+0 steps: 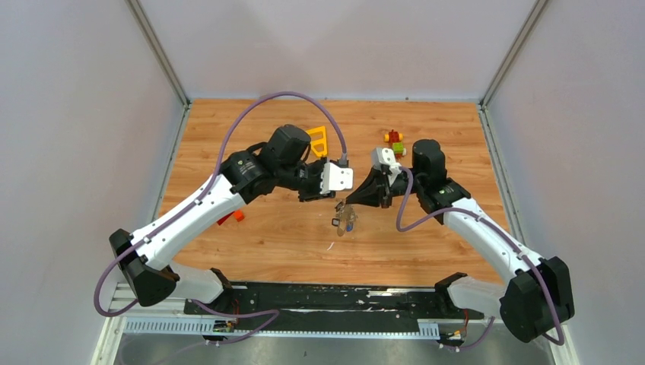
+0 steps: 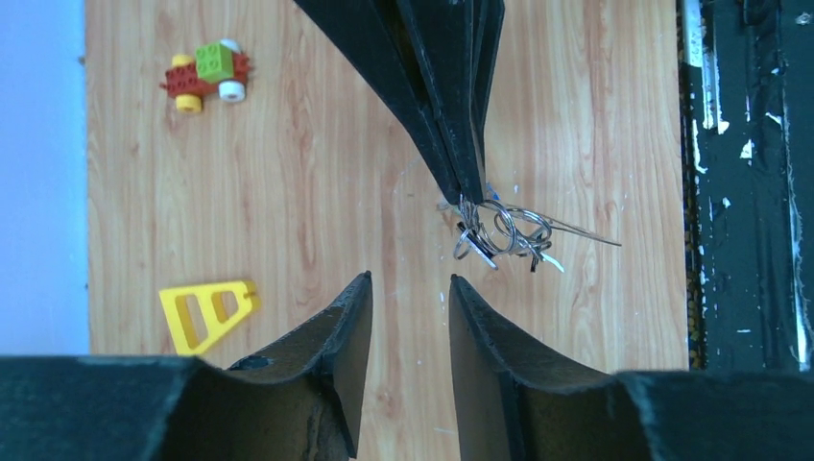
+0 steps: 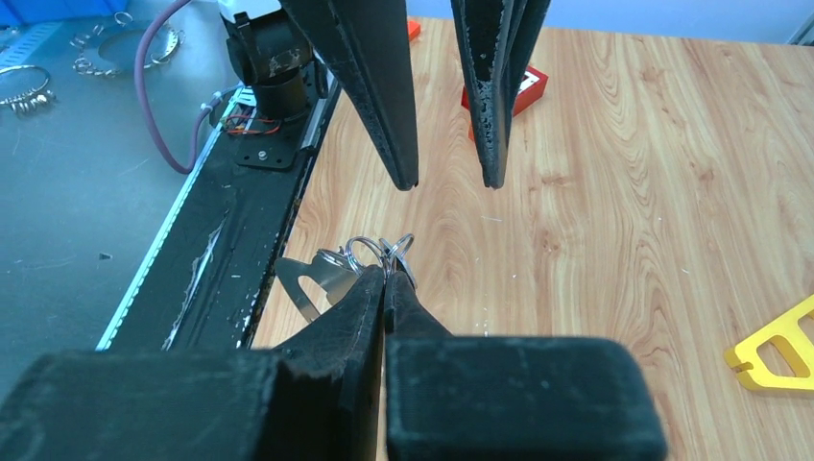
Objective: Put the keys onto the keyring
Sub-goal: Place the key at the center of the board.
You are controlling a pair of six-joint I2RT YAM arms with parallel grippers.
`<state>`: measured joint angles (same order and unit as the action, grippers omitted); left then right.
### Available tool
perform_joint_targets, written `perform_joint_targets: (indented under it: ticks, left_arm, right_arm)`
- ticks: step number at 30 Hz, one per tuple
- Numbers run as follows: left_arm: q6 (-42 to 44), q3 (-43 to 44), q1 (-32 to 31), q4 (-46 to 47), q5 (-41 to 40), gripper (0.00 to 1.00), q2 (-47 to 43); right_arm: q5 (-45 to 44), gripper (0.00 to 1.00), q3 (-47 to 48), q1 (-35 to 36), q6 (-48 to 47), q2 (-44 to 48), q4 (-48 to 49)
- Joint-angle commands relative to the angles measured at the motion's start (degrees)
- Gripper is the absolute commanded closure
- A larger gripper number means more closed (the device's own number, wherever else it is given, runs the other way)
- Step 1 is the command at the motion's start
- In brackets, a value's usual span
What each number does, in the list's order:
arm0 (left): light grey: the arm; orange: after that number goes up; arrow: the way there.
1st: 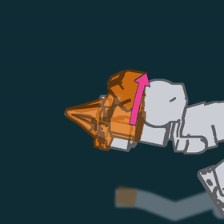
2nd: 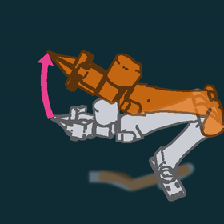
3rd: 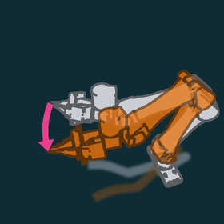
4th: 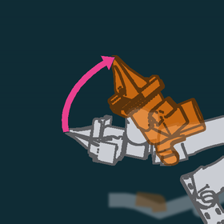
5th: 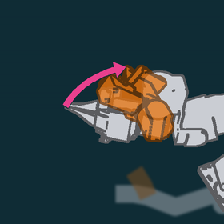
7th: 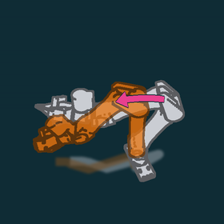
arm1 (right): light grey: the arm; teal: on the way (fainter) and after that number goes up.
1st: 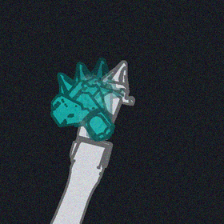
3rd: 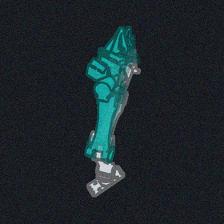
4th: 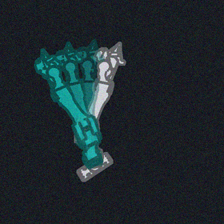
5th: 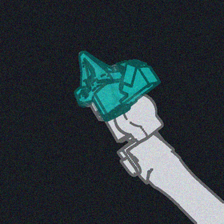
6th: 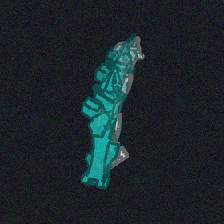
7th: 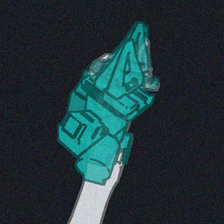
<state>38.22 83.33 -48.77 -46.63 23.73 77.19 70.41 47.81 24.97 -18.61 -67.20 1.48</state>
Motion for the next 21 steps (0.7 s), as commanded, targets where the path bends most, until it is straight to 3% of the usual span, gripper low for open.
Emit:
perform_joint_targets:
  ticks: [1, 16, 21]
  left_arm:
    - [4.15, -0.53, 0.09, 3.33, 5.55, 0.60, -0.56]
    - [7.75, -2.20, 0.08, 0.84, 14.36, 0.63, 2.87]
    - [7.91, -1.95, 0.08, 0.23, 14.64, 0.73, 4.30]
  right_arm:
    - [3.60, 1.00, 3.32, -0.16, -7.42, 2.45, -6.10]
    - [3.36, 1.00, 3.09, -0.12, -11.53, 4.19, -9.16]
    - [2.99, 1.00, 2.94, -0.15, -11.38, 4.18, -8.96]
